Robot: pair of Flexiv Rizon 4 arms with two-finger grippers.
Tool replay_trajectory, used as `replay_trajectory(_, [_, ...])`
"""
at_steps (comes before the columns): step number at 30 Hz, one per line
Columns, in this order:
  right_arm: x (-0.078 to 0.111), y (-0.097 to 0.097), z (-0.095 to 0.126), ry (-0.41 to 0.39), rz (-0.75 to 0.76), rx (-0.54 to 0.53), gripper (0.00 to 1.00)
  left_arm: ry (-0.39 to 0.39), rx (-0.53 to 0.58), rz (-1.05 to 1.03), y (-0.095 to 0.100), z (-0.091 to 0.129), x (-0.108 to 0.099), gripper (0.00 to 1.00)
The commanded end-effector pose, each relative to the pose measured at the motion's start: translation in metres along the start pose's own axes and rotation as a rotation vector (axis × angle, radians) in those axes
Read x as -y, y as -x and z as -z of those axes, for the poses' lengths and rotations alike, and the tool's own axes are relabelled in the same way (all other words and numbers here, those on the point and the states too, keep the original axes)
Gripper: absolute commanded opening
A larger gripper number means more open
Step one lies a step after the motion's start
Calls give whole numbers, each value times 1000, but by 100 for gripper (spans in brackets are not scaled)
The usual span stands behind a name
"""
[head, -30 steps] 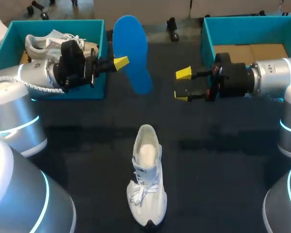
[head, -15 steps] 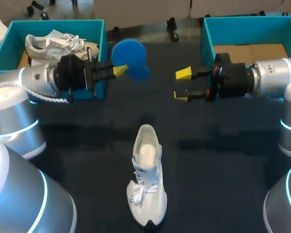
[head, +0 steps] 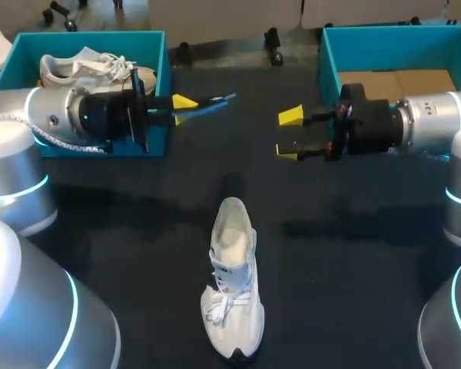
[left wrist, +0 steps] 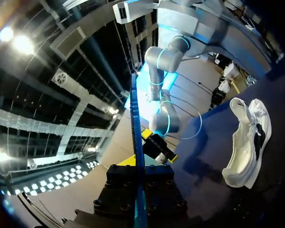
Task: Take the shoe out of the shoebox, open the shoe tongue, remove and reinsert the insole, then place the shoe into the shoebox
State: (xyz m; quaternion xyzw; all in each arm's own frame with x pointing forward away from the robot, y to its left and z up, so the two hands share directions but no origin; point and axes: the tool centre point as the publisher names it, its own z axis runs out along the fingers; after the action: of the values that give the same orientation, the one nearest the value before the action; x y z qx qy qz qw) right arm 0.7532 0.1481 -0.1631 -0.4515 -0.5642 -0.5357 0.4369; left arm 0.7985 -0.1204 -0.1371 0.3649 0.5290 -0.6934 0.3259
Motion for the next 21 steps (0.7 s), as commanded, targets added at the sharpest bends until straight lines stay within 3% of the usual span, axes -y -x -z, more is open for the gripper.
replay_trajectory(1, [0,1,-2,1,0,0,100,-53,-348,-963,-2,5,-7,0])
replay_trajectory(6, [0,1,-2,1,0,0,100,-37,-440,-1026,-4,5,-11,0])
replay_trajectory(21, [0,1,-2,1,0,0,100,-20,-468,-1035,-9,2,-15,0])
